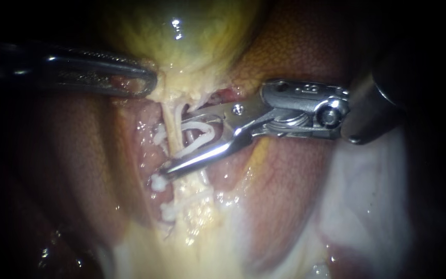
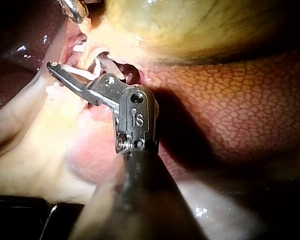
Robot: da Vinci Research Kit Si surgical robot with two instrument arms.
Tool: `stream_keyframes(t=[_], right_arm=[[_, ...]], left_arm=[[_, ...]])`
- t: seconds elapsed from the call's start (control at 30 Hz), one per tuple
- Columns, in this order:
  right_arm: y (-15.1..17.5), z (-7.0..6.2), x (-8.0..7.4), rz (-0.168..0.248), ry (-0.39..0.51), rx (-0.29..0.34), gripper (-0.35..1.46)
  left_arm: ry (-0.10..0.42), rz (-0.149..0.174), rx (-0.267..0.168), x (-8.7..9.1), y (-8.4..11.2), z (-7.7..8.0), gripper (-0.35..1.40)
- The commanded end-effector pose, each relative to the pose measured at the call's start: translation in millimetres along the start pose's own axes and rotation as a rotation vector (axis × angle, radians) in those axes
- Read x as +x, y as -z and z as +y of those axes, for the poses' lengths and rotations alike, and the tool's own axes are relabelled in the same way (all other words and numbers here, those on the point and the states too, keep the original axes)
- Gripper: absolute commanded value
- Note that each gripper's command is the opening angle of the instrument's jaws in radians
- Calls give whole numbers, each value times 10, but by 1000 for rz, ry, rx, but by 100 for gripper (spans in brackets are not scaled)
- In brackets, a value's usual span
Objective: Clipping third clip left tube
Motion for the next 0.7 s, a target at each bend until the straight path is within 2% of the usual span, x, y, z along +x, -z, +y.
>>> stream_keyframes(t=[0.03,0.2,0.33,0.5,0.7], right_arm=[[-1,-1,0,7,-9,17,48],[-10,-7,0,29,-27,101,45],[-18,-11,3,56,-41,143,45],[-22,-12,8,80,-47,161,45],[-20,-8,16,88,-51,157,45]], left_arm=[[0,0,1,0,0,0,-35],[0,0,2,1,1,2,-35],[-1,0,3,1,1,3,-35],[-1,0,4,2,2,6,-35],[-2,1,5,3,3,7,-35]])
